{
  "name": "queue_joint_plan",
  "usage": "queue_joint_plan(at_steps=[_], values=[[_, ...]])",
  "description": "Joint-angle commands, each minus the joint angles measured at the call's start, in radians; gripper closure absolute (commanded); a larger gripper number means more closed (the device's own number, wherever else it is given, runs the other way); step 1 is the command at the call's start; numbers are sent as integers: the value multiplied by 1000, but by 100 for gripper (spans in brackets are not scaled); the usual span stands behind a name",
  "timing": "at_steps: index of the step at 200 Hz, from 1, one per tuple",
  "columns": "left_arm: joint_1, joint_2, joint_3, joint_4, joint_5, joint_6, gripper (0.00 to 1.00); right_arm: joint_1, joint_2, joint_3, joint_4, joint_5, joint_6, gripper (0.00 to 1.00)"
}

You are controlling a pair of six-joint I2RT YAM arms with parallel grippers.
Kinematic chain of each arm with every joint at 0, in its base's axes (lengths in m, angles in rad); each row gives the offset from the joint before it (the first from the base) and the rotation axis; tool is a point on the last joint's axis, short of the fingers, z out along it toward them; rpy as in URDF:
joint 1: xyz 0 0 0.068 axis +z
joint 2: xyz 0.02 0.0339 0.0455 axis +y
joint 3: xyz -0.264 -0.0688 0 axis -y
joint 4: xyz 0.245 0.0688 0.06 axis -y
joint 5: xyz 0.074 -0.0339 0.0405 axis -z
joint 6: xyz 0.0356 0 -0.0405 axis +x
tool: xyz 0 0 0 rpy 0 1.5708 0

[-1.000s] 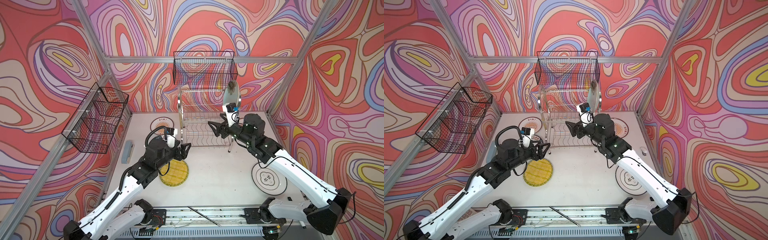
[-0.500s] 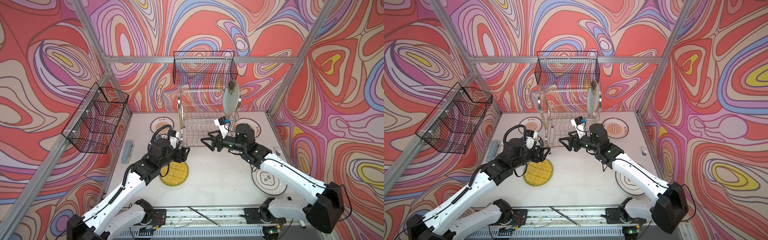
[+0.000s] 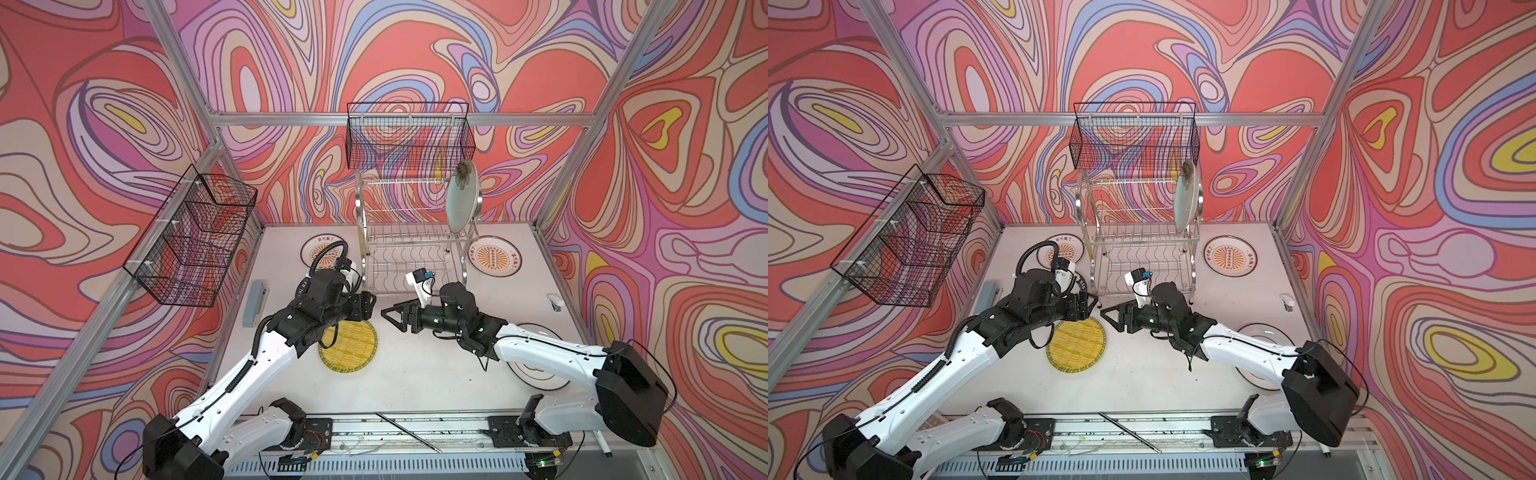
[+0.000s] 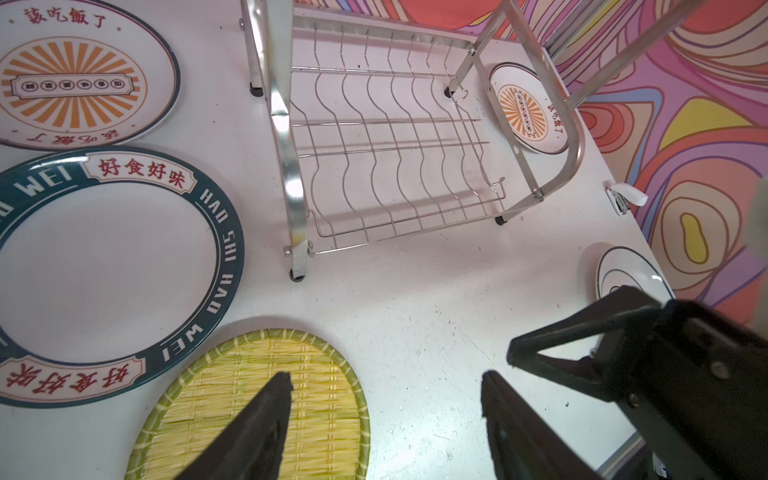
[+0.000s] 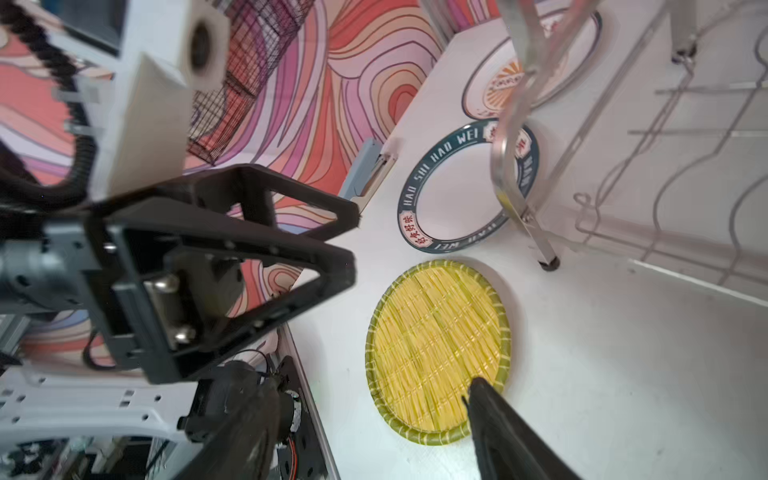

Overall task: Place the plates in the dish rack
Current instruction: 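Move the right gripper toward the yellow woven mat and lower it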

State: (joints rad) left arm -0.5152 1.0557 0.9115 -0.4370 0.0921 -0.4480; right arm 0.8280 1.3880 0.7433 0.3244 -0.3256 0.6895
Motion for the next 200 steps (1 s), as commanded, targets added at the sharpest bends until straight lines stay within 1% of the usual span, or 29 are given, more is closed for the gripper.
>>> queue_joint_plan(at_steps=[1,26,49,84,119,164,179,183,200], values=[[55,11,1,-40,0,-35,25,17,30,-58,183,113,189,27],[118,12,-29,-26,51,-72,25,38,78,-107,254,164,290,29],[130,-3,-55,-20,34,-86,25,59,131,-107,244,181,346,30],[143,-11,-74,-31,6,-94,26,75,238,-65,216,154,421,32],[148,-14,-72,-53,-17,-90,25,88,316,-11,152,137,453,34],[148,-26,-76,-48,-34,-87,26,95,373,27,96,121,491,37],[148,-27,-73,-45,-31,-81,25,97,378,41,79,112,490,38],[148,-28,-74,-44,-32,-79,26,96,406,44,74,110,492,38],[150,-26,-67,-38,-38,-69,26,96,425,56,70,96,492,39]])
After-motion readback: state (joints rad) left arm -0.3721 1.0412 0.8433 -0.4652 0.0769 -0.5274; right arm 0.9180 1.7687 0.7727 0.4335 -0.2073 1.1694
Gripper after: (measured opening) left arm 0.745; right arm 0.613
